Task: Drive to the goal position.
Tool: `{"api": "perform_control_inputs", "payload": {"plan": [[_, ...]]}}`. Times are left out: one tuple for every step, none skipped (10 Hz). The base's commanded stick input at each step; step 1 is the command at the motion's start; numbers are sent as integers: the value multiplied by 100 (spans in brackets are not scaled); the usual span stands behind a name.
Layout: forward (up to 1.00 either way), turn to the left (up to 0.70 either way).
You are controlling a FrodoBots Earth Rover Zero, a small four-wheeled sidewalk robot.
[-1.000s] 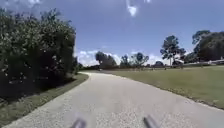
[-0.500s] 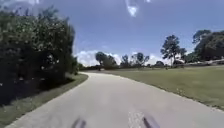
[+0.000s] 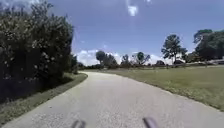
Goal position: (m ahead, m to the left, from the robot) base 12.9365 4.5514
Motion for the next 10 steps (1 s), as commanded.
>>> {"api": "perform_control_inputs", "payload": {"plan": [[50,0],[50,0],[50,0],[50,0],[50,0],[50,0],[50,0],[50,0],[50,0],[50,0]]}}
